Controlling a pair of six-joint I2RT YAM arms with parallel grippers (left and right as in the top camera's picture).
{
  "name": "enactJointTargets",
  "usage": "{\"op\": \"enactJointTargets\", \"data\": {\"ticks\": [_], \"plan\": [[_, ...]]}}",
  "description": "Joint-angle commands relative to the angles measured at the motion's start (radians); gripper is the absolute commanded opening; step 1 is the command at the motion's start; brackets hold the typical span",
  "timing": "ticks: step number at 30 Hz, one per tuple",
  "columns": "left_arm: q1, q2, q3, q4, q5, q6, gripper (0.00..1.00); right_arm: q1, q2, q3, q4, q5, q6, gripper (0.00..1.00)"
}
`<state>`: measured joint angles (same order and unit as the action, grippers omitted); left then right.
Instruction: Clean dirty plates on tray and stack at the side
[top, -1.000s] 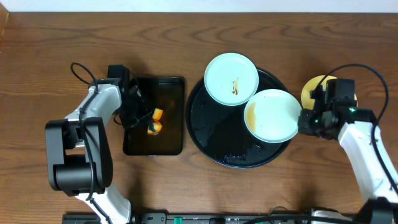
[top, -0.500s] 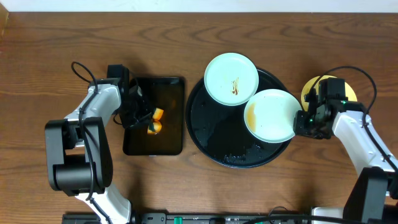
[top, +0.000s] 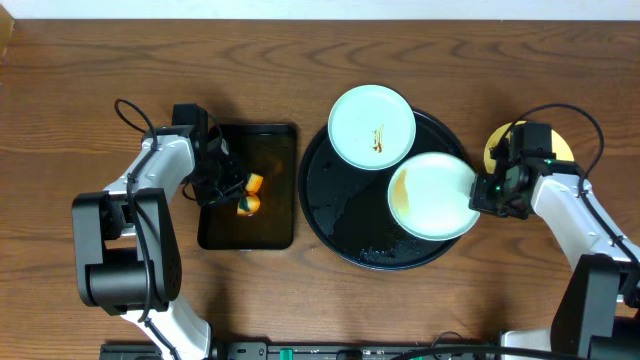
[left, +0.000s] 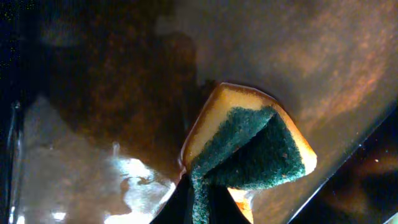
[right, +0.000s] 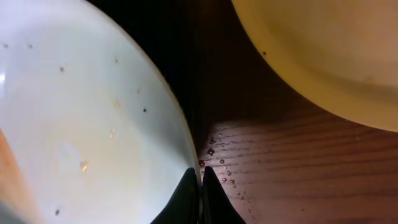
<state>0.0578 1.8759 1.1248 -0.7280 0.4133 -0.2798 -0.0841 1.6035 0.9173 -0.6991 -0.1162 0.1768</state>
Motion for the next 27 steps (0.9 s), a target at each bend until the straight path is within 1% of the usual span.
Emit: {"op": "enactJointTargets", "data": {"ticks": [1,8,18,24,27], "plan": [[0.002,0.021,-0.008,0.003,-0.013,0.017,0.08,-0.008,0.004,0.016,0.000,0.007,0.010,0.01],[0.002,0.021,-0.008,0.003,-0.013,0.017,0.07,-0.008,-0.035,0.019,0.005,0.007,-0.005,0.01],[0.002,0.021,-0.008,0.003,-0.013,0.017,0.07,-0.006,-0.272,0.046,0.010,0.023,-0.142,0.01],[0.002,0.021,-0.008,0.003,-0.013,0.017,0.07,0.029,-0.352,0.046,0.038,0.117,-0.235,0.01],[0.002,0.021,-0.008,0.003,-0.013,0.017,0.08,0.084,-0.380,0.046,0.064,0.256,-0.262,0.01]]}}
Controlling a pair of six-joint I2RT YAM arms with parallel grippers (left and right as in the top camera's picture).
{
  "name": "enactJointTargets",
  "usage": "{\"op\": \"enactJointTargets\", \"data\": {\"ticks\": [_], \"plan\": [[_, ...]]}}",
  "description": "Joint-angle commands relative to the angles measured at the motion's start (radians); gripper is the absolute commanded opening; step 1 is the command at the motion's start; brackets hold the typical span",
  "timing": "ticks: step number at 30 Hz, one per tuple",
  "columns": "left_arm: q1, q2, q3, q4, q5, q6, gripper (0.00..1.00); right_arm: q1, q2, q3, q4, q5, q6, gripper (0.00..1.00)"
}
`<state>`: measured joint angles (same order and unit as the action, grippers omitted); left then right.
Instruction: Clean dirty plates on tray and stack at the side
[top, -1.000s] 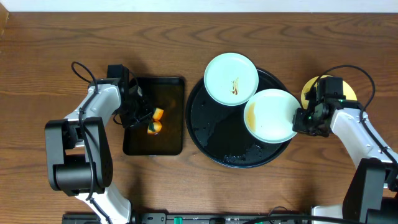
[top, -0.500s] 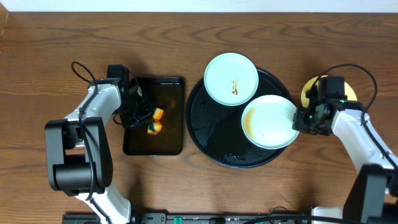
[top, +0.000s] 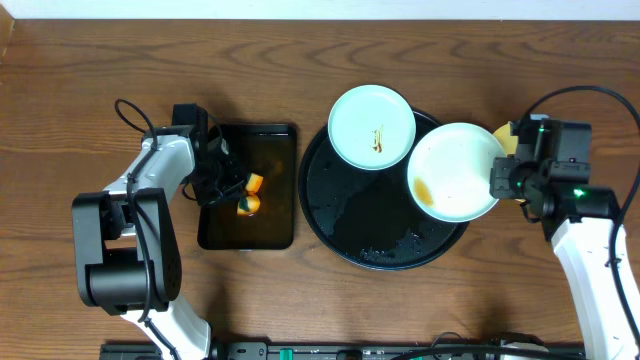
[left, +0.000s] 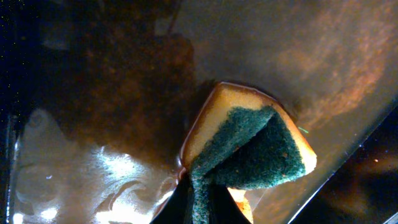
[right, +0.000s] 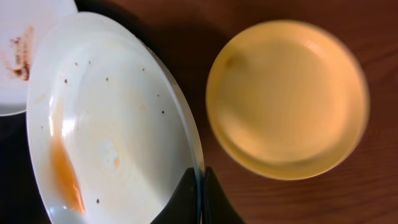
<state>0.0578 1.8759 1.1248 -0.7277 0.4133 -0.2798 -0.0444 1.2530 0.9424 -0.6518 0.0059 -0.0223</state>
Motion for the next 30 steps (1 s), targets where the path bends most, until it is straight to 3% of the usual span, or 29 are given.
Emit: {"op": "enactJointTargets", "data": {"ticks": [1,18,27,30], "plan": [[0.002,0.021,-0.008,0.003,-0.013,0.017,0.08,0.071,-0.037,0.021,0.032,0.193,-0.067,0.01],[0.002,0.021,-0.008,0.003,-0.013,0.017,0.07,0.587,-0.048,0.021,0.174,0.830,-0.277,0.01],[0.002,0.021,-0.008,0.003,-0.013,0.017,0.07,0.637,-0.048,0.021,0.200,0.892,-0.315,0.01],[0.002,0.021,-0.008,0.003,-0.013,0.017,0.07,0.628,-0.048,0.021,0.199,0.891,-0.257,0.01]]}}
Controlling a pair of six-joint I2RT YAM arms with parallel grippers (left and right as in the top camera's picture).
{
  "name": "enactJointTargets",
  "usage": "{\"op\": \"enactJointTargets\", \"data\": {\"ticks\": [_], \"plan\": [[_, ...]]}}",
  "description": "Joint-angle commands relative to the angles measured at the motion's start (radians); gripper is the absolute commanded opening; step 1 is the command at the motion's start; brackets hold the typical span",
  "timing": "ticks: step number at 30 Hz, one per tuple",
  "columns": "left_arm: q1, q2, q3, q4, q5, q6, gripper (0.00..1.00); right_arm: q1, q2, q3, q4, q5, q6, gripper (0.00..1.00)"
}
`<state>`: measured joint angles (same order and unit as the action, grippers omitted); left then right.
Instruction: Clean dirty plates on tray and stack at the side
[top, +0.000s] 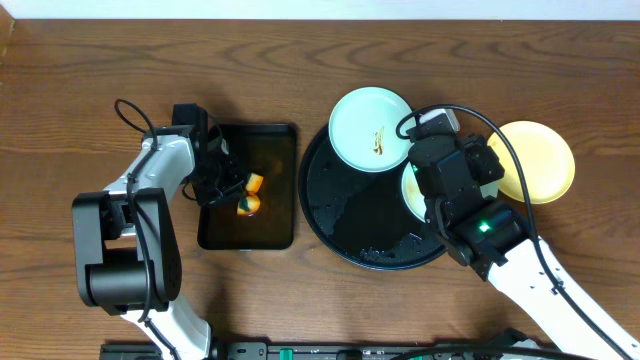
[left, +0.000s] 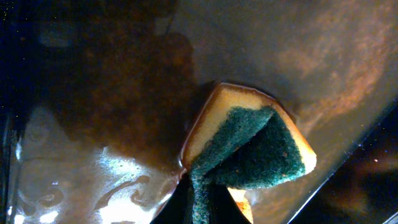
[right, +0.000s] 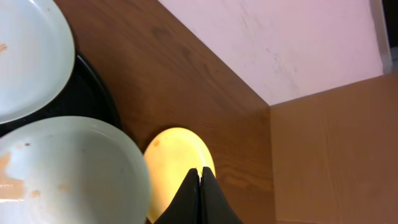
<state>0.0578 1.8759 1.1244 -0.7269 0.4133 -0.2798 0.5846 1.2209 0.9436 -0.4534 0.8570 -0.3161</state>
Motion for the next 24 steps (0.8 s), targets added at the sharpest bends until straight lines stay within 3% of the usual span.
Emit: {"op": "enactJointTargets", "data": {"ticks": [1,4,7,10,20,21,22,23,24], "plan": [[0.002,0.021,-0.008,0.002,-0.013,0.017,0.08,-0.010,-0.016,0.019,-0.005,0.033,0.076,0.01],[0.002,0.021,-0.008,0.002,-0.013,0.017,0.07,-0.054,-0.016,0.019,-0.056,-0.055,0.260,0.01],[0.002,0.021,-0.008,0.002,-0.013,0.017,0.08,-0.121,-0.016,0.019,-0.135,-0.205,0.430,0.08],[0.002,0.021,-0.008,0.002,-0.013,0.017,0.07,-0.219,-0.013,0.017,-0.189,-0.337,0.541,0.09],[0.002,0.021,-0.008,0.002,-0.013,0.017,0.07,-0.504,-0.009,0.017,-0.246,-0.668,0.555,0.29],[0.002,0.021,-0.008,0.002,-0.013,0.017,0.07,-0.526,-0.008,0.016,-0.248,-0.686,0.554,0.35],[0.002,0.021,-0.008,0.002,-0.013,0.017,0.08,-0.546,-0.006,0.015,-0.249,-0.699,0.554,0.47],[0.002,0.021,-0.008,0.002,-0.013,0.017,0.07,-0.564,-0.004,0.014,-0.251,-0.707,0.555,0.69],[0.002,0.021,-0.008,0.002,-0.013,0.017,0.07,-0.580,-0.002,0.012,-0.250,-0.713,0.554,0.82]]}}
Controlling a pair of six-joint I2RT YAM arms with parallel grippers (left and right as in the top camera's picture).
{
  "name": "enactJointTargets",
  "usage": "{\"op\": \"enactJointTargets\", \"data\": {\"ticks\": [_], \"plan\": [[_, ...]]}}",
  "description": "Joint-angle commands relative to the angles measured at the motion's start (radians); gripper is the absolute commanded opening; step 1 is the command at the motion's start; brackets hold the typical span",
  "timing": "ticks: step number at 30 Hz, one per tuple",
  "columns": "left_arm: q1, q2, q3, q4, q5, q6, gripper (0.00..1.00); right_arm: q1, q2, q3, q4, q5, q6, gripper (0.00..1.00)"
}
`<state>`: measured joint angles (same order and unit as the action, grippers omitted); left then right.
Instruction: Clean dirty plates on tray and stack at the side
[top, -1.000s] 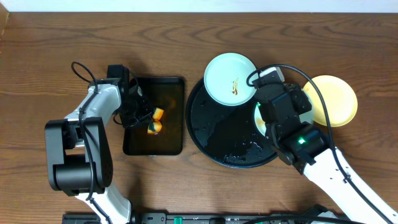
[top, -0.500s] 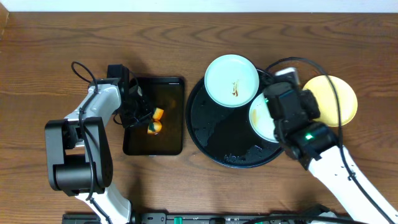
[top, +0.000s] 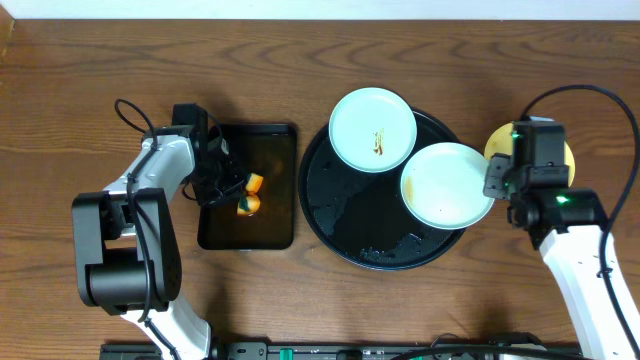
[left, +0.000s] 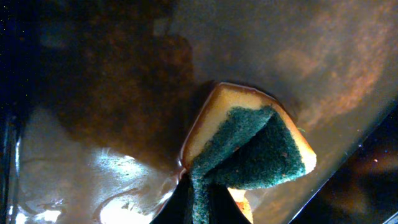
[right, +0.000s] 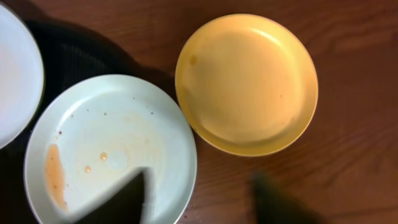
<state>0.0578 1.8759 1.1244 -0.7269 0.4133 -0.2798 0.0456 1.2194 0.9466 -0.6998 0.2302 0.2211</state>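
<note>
A white plate (top: 446, 186) with an orange smear (right: 55, 176) lies on the right side of the round black tray (top: 350, 220). A pale plate (top: 372, 127) with a brown streak sits on the tray's far side. The clean yellow plate (right: 245, 84) lies on the wood right of the tray, mostly hidden under my right arm in the overhead view. My right gripper (right: 202, 202) is open at the white plate's right rim, one finger over the plate, the other over the wood. My left gripper (left: 199, 205) is shut on a yellow and green sponge (left: 249, 149) in brown water.
The sponge sits in a black rectangular tray (top: 270, 215) of dirty water, left of the round tray. Wet patches glisten on the round tray's bare floor. Bare wooden table (top: 300, 50) lies beyond and in front of both trays.
My right arm was reaching over the round tray with its gripper shut and its camera facing the wall. It is back at the right now, gripper open by the white plate. The left arm has not moved.
My right gripper was shut at the white plate's right rim on the tray. Then it held the plate further right, next to the yellow plate. Then the arm was over the tray. Now the plate lies on the tray, released. The left held the sponge throughout.
</note>
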Motion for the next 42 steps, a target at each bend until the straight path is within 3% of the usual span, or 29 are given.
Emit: {"op": "enactJointTargets", "data": {"ticks": [1,3,6,10,12,14,26,33,38,42], "plan": [[0.002,0.021,-0.008,0.002,-0.013,0.017,0.08,-0.056,0.003,0.006,-0.003,-0.087,0.017,0.88],[0.002,0.021,-0.008,0.002,-0.013,0.017,0.07,-0.083,0.012,-0.002,-0.003,-0.086,0.018,0.99],[0.002,0.021,-0.008,0.002,-0.013,0.017,0.08,-0.108,0.033,-0.024,-0.002,-0.099,0.018,0.99],[0.002,0.021,-0.008,0.002,-0.013,0.017,0.07,-0.112,0.080,-0.062,0.014,-0.146,0.018,0.87],[0.002,0.021,-0.008,0.001,-0.013,0.017,0.07,-0.113,0.111,-0.079,0.021,-0.161,0.021,0.72],[0.002,0.021,-0.008,0.001,-0.013,0.017,0.07,-0.113,0.142,-0.089,0.034,-0.160,0.042,0.63],[0.002,0.021,-0.008,-0.006,-0.013,0.017,0.07,-0.113,0.314,-0.092,0.114,-0.194,0.100,0.49],[0.002,0.021,-0.008,-0.009,-0.013,0.017,0.07,-0.113,0.364,-0.092,0.156,-0.232,0.101,0.26],[0.002,0.021,-0.008,-0.013,-0.013,0.017,0.07,-0.113,0.363,-0.092,0.170,-0.246,0.100,0.01],[0.002,0.021,-0.008,-0.013,-0.013,0.017,0.07,-0.113,0.350,-0.091,0.170,-0.245,0.099,0.01]]}}
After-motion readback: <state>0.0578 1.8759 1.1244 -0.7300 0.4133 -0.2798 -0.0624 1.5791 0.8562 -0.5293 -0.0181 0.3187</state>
